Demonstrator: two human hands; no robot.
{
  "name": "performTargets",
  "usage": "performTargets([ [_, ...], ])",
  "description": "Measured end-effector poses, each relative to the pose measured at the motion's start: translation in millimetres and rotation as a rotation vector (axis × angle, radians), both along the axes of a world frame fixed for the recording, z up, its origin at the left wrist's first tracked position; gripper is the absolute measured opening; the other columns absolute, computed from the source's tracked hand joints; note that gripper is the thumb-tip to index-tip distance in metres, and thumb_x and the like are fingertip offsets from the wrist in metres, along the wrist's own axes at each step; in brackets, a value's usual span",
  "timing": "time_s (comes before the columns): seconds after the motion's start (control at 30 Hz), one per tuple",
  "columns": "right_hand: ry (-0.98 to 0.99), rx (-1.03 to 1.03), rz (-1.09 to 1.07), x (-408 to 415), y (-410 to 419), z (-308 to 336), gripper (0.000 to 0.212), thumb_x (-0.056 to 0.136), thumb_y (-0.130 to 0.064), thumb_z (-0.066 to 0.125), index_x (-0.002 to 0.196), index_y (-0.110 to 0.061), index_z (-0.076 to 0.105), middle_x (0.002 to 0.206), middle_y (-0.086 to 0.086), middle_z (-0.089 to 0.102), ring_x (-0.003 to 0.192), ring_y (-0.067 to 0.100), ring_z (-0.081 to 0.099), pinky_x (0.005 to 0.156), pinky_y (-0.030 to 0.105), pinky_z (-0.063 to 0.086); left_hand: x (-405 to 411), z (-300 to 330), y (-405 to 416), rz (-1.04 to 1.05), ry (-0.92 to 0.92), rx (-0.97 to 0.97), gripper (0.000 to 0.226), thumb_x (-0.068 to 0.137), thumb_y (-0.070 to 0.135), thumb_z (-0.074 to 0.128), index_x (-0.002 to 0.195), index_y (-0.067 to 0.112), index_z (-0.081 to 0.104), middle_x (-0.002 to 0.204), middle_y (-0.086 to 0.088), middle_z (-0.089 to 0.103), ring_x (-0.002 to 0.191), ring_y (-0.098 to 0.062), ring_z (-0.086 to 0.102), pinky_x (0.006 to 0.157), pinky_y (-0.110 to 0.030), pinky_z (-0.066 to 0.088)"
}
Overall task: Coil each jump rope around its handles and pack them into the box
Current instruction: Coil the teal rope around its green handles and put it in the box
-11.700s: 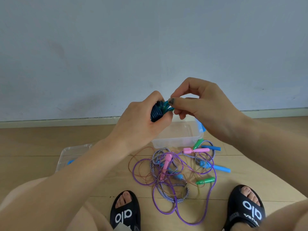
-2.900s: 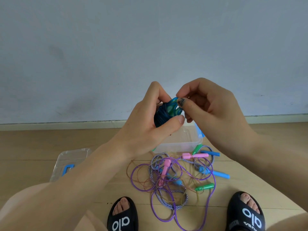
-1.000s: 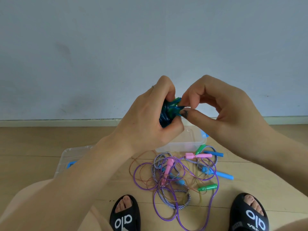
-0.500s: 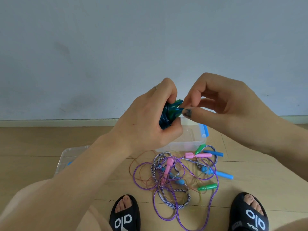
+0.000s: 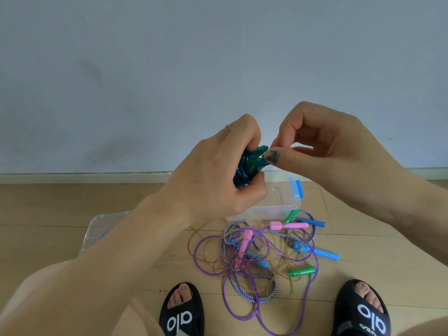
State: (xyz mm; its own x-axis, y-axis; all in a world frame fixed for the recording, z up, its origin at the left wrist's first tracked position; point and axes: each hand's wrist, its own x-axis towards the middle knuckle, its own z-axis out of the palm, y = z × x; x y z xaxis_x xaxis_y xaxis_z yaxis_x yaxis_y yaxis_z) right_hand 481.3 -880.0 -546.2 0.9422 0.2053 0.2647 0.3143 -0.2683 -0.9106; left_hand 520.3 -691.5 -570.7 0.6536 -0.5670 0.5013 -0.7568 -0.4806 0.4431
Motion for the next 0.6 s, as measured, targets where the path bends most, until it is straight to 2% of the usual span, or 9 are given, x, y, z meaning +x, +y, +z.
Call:
performTargets([
  [0.1, 0.011, 0.009, 0.009, -0.5, 0.3, -0.7, 0.019, 0.083, 0.004, 0.071, 0.082, -0.005, 0.054, 0.083, 0.011, 0.070, 0.086, 0.025, 0.071, 0.084, 0.035, 0.059, -0.2, -0.4, 0.5, 0.003, -0.003, 0.008, 0.036, 0.071, 0.014, 0.067, 0.092, 0.015, 0.037, 0.078, 0.001, 0.047, 0.064, -0.024, 0.042, 0.053, -0.034, 0.038],
  [0.23, -0.008, 0.006, 0.034, -0.8, -0.9, -2.5, 0.024, 0.081, 0.011, 0.070, 0.083, -0.006, 0.053, 0.086, 0.010, 0.070, 0.091, 0.021, 0.071, 0.086, 0.033, 0.058, -0.1, -0.7, 0.6, 0.008, 0.000, 0.001, 0.038, 0.070, 0.014, 0.068, 0.092, 0.015, 0.037, 0.078, 0.002, 0.047, 0.064, -0.022, 0.042, 0.053, -0.033, 0.037],
  [0.43, -0.139, -0.135, 0.027, -2.0, 0.7, -4.4, 0.027, 0.081, 0.007, 0.072, 0.086, -0.009, 0.051, 0.087, 0.001, 0.067, 0.094, 0.019, 0.068, 0.086, 0.022, 0.055, 1.6, -2.0, 0.7, 0.008, 0.033, -0.027, 0.039, 0.070, 0.012, 0.067, 0.092, 0.015, 0.036, 0.076, 0.001, 0.045, 0.062, -0.018, 0.040, 0.052, -0.026, 0.033],
  [0.6, -0.176, -0.161, 0.014, -1.0, 1.6, -7.1, 0.026, 0.083, 0.006, 0.071, 0.086, -0.010, 0.051, 0.088, 0.000, 0.067, 0.093, 0.020, 0.068, 0.083, 0.027, 0.057, 1.3, -2.3, 1.5, 0.015, 0.042, -0.024, 0.038, 0.070, 0.010, 0.068, 0.093, 0.013, 0.037, 0.076, -0.001, 0.048, 0.062, -0.018, 0.040, 0.053, -0.029, 0.034],
])
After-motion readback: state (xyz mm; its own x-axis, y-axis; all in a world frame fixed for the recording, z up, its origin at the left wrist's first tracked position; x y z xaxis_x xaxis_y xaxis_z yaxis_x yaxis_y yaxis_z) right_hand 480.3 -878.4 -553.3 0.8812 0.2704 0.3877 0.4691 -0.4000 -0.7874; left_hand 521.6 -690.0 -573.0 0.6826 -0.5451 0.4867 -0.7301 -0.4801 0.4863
